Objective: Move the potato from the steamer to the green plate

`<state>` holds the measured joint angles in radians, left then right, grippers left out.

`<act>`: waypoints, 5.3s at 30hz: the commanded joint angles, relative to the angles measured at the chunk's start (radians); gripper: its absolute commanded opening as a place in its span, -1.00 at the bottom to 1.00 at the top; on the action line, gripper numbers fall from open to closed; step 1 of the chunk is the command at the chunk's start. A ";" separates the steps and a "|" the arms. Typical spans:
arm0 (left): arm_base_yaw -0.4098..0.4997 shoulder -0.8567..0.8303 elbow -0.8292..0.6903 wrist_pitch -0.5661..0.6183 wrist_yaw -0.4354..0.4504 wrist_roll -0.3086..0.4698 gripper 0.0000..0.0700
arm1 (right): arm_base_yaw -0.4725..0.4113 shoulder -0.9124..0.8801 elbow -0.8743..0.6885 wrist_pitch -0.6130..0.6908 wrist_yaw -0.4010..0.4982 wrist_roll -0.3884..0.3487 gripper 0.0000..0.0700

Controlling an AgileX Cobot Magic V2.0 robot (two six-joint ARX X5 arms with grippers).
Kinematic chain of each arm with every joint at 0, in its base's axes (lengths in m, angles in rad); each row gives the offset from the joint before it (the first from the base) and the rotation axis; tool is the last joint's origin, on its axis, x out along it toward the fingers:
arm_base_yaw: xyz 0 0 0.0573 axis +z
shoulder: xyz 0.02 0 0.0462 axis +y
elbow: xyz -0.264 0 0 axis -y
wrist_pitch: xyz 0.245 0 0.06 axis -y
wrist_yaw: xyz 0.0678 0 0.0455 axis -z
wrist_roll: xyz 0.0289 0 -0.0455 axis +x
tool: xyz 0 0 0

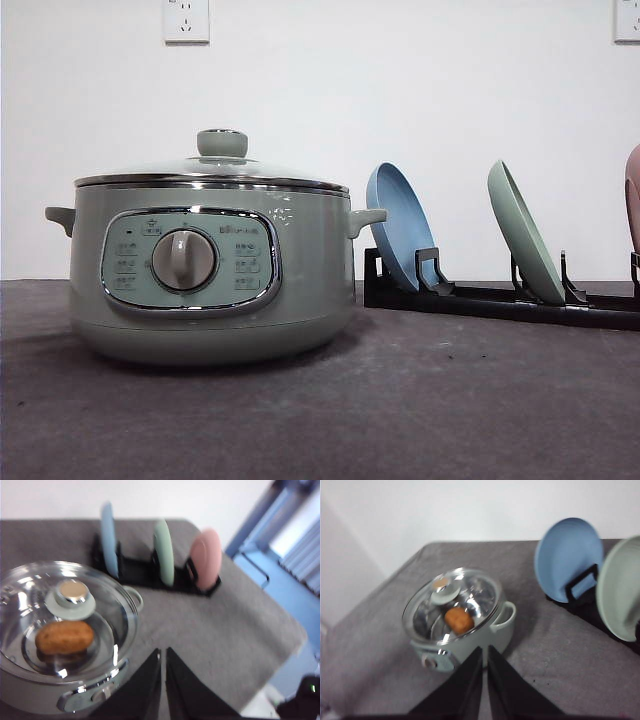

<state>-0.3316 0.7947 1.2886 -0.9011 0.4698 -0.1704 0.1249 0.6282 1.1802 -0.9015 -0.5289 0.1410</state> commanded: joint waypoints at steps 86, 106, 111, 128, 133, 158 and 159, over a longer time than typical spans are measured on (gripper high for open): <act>-0.058 0.029 0.023 0.003 0.003 0.151 1.00 | -0.056 1.064 0.472 0.259 0.092 0.167 0.95; -0.058 0.029 0.023 0.000 0.003 0.151 1.00 | -0.095 1.250 0.539 0.392 0.115 0.271 0.02; -0.058 0.029 0.023 0.001 0.003 0.152 1.00 | -0.095 1.261 0.539 0.387 0.115 0.275 0.02; -0.058 0.032 0.023 0.003 0.003 0.152 1.00 | -0.095 1.281 0.539 0.391 0.138 0.292 -0.33; -0.058 0.035 0.023 0.003 0.003 0.151 1.00 | -0.095 1.285 0.539 0.392 0.145 0.292 -0.33; -0.058 0.035 0.023 -0.028 0.003 0.151 1.00 | -0.121 1.194 0.553 0.402 0.024 0.304 -0.99; -0.058 0.035 0.023 -0.028 0.003 0.151 1.00 | -0.121 1.176 0.553 0.406 0.018 0.304 -0.99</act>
<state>-0.3847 0.8238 1.2892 -0.9364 0.4702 -0.0200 0.0024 1.8326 1.6939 -0.5145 -0.5012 0.4458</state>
